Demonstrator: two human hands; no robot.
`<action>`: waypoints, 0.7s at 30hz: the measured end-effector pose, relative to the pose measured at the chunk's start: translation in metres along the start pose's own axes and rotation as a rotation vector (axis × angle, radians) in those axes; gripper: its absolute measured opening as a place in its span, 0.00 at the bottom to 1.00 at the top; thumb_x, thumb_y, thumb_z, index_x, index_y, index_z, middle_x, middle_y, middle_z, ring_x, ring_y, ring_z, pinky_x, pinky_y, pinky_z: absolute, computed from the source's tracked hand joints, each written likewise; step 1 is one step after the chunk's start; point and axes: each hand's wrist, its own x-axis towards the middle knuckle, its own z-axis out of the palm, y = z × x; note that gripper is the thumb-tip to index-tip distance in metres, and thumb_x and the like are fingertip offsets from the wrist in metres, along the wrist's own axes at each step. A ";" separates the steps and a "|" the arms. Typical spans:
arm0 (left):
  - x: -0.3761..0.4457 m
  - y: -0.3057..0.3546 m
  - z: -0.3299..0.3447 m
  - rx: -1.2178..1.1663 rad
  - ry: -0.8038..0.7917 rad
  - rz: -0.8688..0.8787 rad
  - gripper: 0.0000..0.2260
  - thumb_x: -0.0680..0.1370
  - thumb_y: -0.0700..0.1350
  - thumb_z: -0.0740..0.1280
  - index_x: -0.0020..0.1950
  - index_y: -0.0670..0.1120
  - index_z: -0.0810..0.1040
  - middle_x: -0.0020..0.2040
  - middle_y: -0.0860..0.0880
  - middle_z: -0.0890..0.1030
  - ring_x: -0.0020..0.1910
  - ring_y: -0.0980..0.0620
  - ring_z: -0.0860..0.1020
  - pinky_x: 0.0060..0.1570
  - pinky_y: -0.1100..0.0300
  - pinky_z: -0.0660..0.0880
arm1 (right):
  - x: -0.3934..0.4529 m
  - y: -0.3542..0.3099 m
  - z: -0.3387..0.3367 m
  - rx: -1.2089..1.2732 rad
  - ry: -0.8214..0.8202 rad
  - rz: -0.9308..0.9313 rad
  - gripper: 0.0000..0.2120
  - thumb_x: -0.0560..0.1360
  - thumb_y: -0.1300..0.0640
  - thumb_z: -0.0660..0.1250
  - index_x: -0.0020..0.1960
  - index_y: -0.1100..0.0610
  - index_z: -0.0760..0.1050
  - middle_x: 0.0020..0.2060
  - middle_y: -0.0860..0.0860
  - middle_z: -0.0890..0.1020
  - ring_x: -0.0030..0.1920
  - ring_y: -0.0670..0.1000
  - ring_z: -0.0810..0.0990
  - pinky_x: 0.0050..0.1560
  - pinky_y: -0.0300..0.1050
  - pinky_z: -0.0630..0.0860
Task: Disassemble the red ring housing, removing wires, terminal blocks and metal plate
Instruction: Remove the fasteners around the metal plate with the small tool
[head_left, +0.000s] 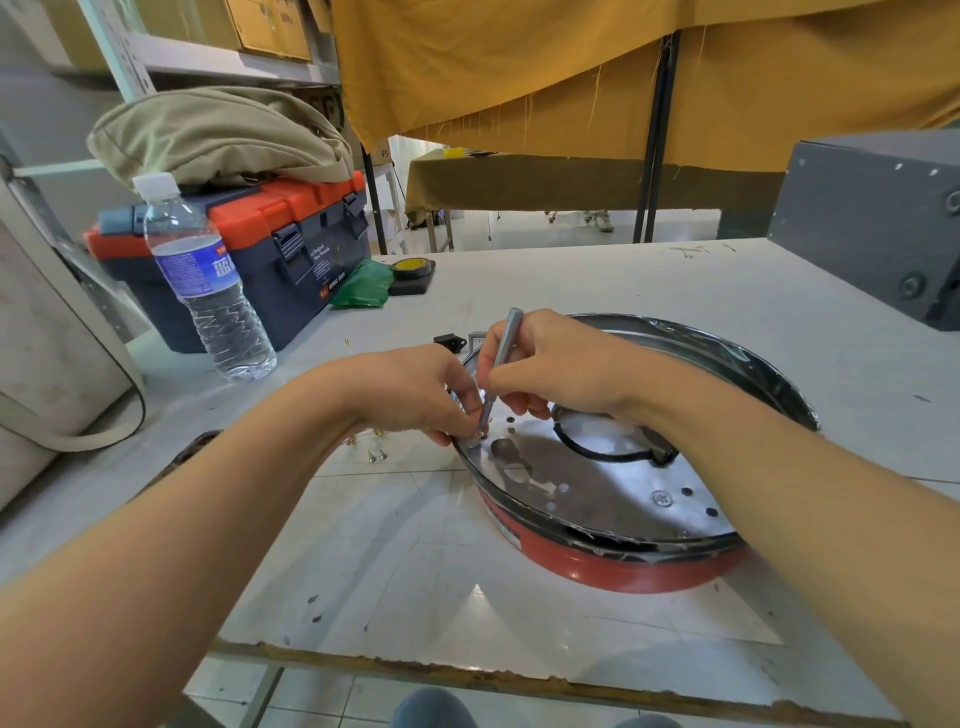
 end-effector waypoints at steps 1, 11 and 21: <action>0.000 0.000 0.000 0.013 0.007 0.003 0.03 0.74 0.41 0.71 0.41 0.48 0.81 0.54 0.49 0.80 0.43 0.58 0.77 0.29 0.80 0.68 | 0.000 0.000 0.000 0.003 -0.002 -0.001 0.04 0.73 0.63 0.65 0.40 0.59 0.75 0.23 0.48 0.75 0.28 0.47 0.72 0.27 0.37 0.70; -0.001 -0.004 0.001 0.087 0.023 0.031 0.03 0.73 0.48 0.71 0.45 0.51 0.82 0.54 0.52 0.79 0.46 0.59 0.77 0.38 0.64 0.67 | -0.001 -0.003 0.000 -0.007 0.060 -0.008 0.05 0.74 0.62 0.64 0.40 0.61 0.75 0.23 0.49 0.76 0.26 0.48 0.72 0.31 0.41 0.71; -0.005 -0.003 0.001 0.156 0.057 0.083 0.02 0.74 0.51 0.70 0.42 0.55 0.79 0.48 0.57 0.77 0.47 0.54 0.76 0.40 0.61 0.70 | 0.001 -0.003 -0.001 0.004 0.234 0.009 0.06 0.75 0.60 0.63 0.40 0.57 0.73 0.22 0.49 0.76 0.24 0.47 0.72 0.30 0.42 0.73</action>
